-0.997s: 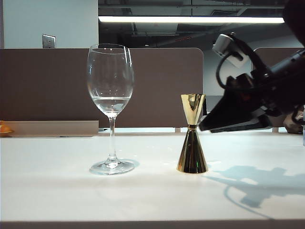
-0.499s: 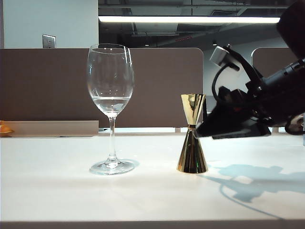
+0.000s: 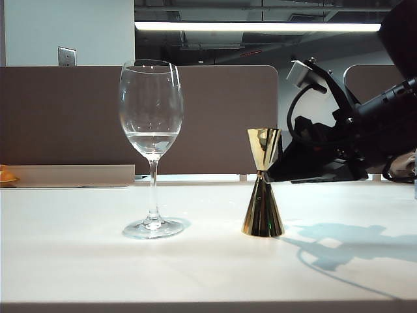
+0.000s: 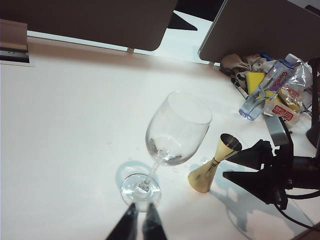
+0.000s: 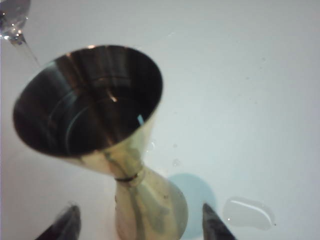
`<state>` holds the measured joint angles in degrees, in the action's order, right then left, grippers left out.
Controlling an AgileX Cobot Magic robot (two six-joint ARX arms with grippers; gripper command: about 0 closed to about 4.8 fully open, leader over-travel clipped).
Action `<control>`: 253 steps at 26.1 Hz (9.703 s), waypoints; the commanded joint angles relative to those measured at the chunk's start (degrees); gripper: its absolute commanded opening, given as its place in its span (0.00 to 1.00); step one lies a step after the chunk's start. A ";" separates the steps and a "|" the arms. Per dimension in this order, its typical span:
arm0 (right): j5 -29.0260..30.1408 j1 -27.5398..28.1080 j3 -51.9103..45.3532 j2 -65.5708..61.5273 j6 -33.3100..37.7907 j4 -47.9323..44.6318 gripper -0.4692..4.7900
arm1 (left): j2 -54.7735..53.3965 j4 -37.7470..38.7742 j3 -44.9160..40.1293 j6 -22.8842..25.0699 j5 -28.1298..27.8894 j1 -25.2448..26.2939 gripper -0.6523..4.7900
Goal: Pick up the jigger and pour the water inside into the glass.
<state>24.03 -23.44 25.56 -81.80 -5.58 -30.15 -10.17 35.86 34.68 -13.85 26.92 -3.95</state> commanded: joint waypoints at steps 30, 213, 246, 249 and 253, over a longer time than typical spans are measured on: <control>4.57 -0.15 5.16 -6.62 2.84 -4.42 0.67 | 0.00 -0.31 0.22 -0.07 -0.11 0.02 0.17; -26.08 -19.28 51.93 -8.57 -21.73 45.22 0.09 | -0.04 0.33 0.17 12.11 2.69 0.20 0.16; -36.13 -22.56 51.93 -8.61 -38.40 49.70 0.09 | -0.04 0.35 0.17 12.11 2.71 0.20 0.16; -36.57 -22.56 51.93 -8.61 -39.65 49.68 0.09 | -0.04 0.33 0.17 12.11 2.71 0.20 0.16; -39.52 -23.30 51.93 -8.61 -42.95 49.62 0.09 | -0.04 0.33 0.17 12.11 2.71 0.20 0.16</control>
<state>-14.50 -46.41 77.23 -90.72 -47.42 20.49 -10.17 36.73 34.68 -1.96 29.39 -3.84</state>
